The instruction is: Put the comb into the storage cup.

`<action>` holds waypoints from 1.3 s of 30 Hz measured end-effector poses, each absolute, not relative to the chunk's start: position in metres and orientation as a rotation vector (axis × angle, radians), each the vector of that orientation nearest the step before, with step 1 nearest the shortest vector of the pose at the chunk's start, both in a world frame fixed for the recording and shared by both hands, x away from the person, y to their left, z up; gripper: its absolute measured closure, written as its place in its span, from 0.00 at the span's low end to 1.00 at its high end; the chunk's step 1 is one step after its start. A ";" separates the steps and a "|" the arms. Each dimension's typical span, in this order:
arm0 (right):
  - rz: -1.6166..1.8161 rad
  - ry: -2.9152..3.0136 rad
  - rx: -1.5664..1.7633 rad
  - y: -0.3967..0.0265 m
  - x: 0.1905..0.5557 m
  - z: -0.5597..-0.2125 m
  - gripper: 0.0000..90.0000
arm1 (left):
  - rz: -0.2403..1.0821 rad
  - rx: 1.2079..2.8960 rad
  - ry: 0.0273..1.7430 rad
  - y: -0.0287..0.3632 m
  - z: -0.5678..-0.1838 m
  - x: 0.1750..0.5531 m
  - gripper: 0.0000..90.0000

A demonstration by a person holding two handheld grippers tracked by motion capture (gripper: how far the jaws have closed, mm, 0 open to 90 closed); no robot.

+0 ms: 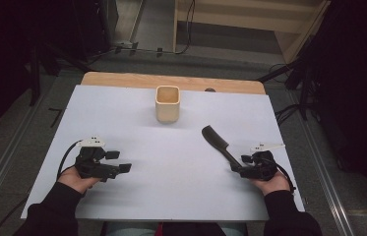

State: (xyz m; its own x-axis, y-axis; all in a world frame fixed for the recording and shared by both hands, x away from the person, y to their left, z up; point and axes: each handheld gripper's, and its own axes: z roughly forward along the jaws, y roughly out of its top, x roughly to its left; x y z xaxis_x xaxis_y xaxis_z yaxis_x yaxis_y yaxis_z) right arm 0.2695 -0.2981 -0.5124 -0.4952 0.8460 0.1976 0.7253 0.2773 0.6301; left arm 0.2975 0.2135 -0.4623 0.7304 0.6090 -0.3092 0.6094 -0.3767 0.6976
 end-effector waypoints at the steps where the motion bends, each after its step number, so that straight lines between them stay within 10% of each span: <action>1: 1.016 2.363 1.472 -0.298 0.269 -0.513 0.39 | 0.000 2.080 0.921 0.213 -0.462 0.298 0.26; 20: 0.956 2.356 1.369 -0.290 0.260 -0.514 0.75 | -0.005 2.089 0.916 0.210 -0.462 0.300 0.26; 39: 0.974 2.375 1.434 -0.294 0.266 -0.512 0.78 | -0.005 2.089 0.914 0.210 -0.462 0.300 0.26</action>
